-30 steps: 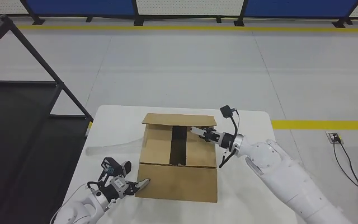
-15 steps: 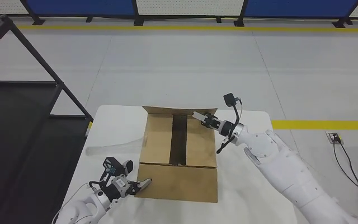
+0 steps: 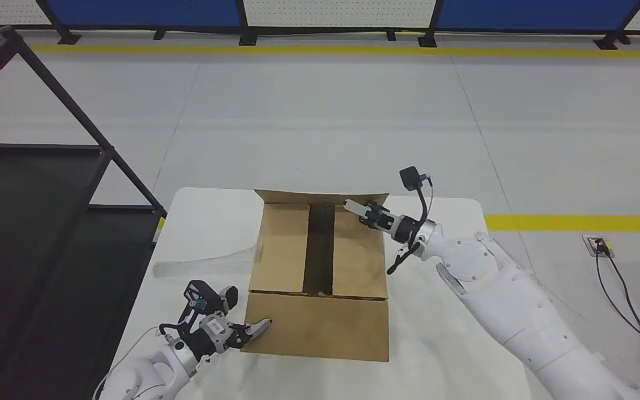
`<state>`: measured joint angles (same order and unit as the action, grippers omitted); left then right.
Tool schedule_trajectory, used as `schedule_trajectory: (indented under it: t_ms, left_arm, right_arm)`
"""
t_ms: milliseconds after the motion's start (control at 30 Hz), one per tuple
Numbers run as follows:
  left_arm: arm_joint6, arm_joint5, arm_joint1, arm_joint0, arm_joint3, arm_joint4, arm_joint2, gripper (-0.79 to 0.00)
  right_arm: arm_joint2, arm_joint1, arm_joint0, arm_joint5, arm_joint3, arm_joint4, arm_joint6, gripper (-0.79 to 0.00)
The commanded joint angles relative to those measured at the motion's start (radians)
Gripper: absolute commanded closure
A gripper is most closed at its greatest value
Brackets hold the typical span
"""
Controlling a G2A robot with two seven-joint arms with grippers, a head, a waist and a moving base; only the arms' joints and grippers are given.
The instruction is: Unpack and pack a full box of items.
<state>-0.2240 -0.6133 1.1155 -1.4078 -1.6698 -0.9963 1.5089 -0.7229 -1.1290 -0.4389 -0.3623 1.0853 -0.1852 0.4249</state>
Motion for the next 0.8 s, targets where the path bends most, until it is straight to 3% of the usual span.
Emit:
schedule_trajectory:
  t_ms: [0,400,767]
  left_arm:
    - [0.000,0.000,0.000,0.000,0.000,0.000,0.000,-0.785]
    - [0.000,0.000,0.000,0.000,0.000,0.000,0.000,-0.785]
    - [0.000,0.000,0.000,0.000,0.000,0.000,0.000,-0.785]
  right_arm:
    - [0.000,0.000,0.000,0.000,0.000,0.000,0.000,-0.785]
    - [-0.004,-0.026,0.018,0.047,0.004,0.032,-0.034,-0.785]
    - [0.037,-0.107,0.120,0.074,-0.201,0.007,-0.043,-0.785]
